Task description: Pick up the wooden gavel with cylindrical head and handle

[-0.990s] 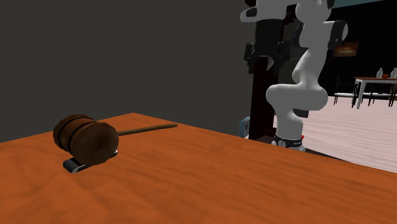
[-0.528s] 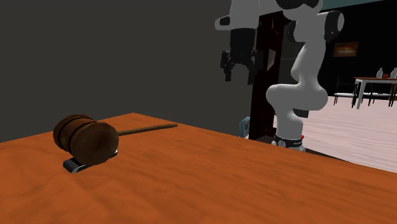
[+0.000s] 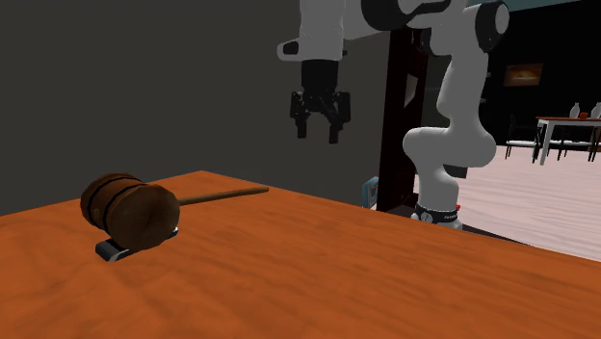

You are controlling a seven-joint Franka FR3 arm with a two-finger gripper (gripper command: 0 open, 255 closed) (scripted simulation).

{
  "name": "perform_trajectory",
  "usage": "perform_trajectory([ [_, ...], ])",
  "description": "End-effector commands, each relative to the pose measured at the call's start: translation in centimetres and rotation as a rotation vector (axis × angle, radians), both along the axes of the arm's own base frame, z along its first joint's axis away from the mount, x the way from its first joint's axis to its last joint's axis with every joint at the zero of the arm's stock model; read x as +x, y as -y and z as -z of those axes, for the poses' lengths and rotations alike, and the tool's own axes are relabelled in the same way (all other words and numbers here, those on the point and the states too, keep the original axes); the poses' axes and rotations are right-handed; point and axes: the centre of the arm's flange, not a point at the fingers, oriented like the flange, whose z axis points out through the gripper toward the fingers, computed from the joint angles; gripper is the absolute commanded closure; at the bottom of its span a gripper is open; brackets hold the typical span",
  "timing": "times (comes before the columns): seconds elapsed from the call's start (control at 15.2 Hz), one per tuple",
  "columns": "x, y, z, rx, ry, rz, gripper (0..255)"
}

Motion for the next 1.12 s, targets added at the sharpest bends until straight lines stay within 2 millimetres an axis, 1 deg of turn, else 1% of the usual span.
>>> perform_trajectory([
  [0.0, 2.3, 1.3, 0.6, 0.003, 0.007, -0.022, 0],
  [0.53, 11.2, 5.5, 3.6, 0.02, 0.03, -0.107, 0],
  [1.06, 20.5, 9.0, 6.4, 0.036, 0.054, -0.191, 0],
])
